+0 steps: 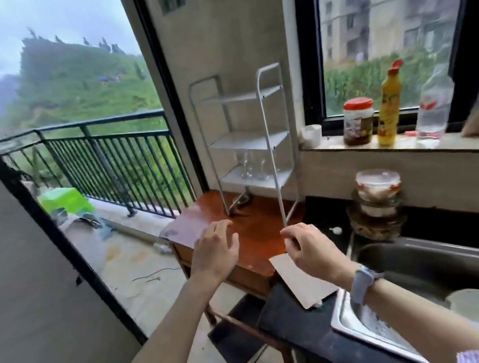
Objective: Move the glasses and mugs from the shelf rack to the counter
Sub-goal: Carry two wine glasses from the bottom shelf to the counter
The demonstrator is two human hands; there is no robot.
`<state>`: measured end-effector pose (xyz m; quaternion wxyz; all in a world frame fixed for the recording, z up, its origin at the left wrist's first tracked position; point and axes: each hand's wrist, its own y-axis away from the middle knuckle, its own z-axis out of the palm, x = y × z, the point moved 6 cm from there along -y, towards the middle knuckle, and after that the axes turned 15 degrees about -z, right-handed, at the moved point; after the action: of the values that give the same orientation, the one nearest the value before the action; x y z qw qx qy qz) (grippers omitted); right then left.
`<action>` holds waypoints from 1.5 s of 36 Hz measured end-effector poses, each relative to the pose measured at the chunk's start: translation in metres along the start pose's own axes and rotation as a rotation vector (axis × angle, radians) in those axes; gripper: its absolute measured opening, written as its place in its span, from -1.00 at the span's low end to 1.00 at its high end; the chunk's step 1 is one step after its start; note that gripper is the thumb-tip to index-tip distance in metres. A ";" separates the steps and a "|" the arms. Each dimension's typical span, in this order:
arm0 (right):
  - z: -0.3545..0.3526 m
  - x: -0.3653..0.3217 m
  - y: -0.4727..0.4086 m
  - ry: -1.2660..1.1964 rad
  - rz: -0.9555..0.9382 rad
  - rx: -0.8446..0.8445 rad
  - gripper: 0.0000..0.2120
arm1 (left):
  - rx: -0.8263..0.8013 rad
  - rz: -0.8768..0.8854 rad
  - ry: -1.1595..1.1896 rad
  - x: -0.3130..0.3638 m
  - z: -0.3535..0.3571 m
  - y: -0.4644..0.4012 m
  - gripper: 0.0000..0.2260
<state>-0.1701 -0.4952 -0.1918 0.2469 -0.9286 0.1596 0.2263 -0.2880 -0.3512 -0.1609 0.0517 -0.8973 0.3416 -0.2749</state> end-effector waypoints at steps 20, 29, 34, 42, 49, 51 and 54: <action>0.133 0.112 -0.218 -0.058 0.133 0.066 -0.66 | -0.174 -0.118 0.339 -0.096 0.141 -0.237 -0.72; 0.160 0.176 -0.297 -0.218 0.376 0.392 -0.62 | -0.310 -0.034 0.502 -0.092 0.215 -0.353 -0.60; 0.159 0.216 -0.324 -0.203 0.478 0.504 -0.61 | -0.398 -0.048 0.630 -0.065 0.249 -0.395 -0.50; 0.157 0.261 -0.361 -0.238 0.529 0.640 -0.62 | -0.424 -0.053 0.759 -0.029 0.290 -0.438 -0.41; 0.156 0.277 -0.388 -0.290 0.568 0.663 -0.70 | -0.353 -0.060 0.825 -0.027 0.303 -0.466 -0.72; 0.155 0.277 -0.391 -0.242 0.574 0.653 -0.81 | -0.318 -0.048 0.823 -0.029 0.303 -0.466 -0.78; 0.156 0.275 -0.391 -0.231 0.571 0.639 -0.86 | -0.319 -0.003 0.816 -0.031 0.300 -0.458 -0.90</action>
<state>0.1687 -0.1401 -0.2988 0.4654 -0.6928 0.4432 0.3271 0.1193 -0.0113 -0.2996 -0.2272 -0.7124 0.3709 -0.5507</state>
